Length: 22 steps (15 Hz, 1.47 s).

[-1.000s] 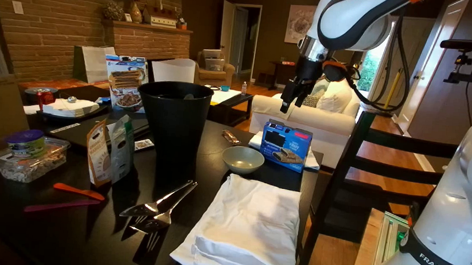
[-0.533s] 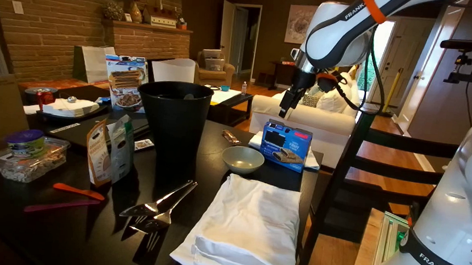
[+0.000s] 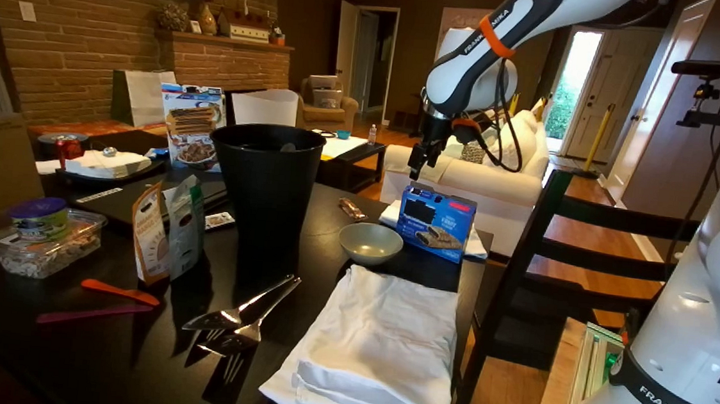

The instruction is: Pour the snack out of the blue box and into the bowl.

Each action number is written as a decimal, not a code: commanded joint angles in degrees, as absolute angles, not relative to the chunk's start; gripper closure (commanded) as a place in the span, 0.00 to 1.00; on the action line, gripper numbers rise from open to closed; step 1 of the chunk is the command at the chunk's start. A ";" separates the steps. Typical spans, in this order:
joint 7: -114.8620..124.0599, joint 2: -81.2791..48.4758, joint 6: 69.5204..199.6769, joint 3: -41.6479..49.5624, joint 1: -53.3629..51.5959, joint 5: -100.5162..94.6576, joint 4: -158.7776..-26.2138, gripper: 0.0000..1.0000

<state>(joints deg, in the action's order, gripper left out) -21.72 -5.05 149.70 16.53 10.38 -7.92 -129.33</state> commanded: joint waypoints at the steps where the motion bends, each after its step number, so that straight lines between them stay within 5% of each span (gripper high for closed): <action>1: -20.05 -14.24 147.21 14.65 12.45 -5.90 -119.19 0.00; 22: -12.30 -29.74 142.52 11.85 13.50 -6.16 -105.35 0.00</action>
<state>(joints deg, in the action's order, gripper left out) -13.76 -24.63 146.31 12.20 12.66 -5.12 -111.76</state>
